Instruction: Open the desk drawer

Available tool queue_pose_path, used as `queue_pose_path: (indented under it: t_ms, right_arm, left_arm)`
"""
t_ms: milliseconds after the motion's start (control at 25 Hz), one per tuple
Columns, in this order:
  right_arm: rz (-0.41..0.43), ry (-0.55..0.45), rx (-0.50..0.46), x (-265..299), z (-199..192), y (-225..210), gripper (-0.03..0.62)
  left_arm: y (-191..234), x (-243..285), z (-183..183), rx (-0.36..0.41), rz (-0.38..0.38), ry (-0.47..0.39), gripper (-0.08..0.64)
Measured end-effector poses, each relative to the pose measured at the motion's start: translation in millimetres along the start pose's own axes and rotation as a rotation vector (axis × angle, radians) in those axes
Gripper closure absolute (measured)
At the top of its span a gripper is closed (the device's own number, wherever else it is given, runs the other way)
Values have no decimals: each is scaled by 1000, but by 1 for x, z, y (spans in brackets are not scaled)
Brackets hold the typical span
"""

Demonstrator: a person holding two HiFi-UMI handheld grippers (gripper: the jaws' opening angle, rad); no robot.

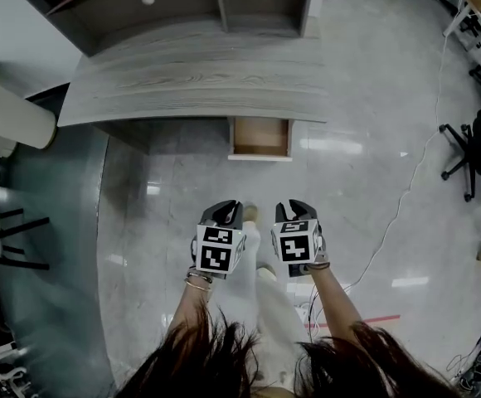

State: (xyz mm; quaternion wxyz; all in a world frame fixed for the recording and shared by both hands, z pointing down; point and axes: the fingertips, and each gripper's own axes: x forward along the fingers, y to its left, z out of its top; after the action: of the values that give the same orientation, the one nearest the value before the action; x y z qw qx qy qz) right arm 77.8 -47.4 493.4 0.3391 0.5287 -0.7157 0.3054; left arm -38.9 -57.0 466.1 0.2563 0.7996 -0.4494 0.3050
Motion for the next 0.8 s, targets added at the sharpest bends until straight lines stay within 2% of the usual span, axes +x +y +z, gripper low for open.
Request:
queue_pose_path:
  t_ms: [480,800]
  right_arm:
    - [-4,-33,-69,-34,-5,12,512]
    - [-12,-79,-100,-61,-2,19,523]
  left_arm:
    - [-28,-30,1,47,-17,-16,523]
    - [-43,-56,8,77,-18,-55,526]
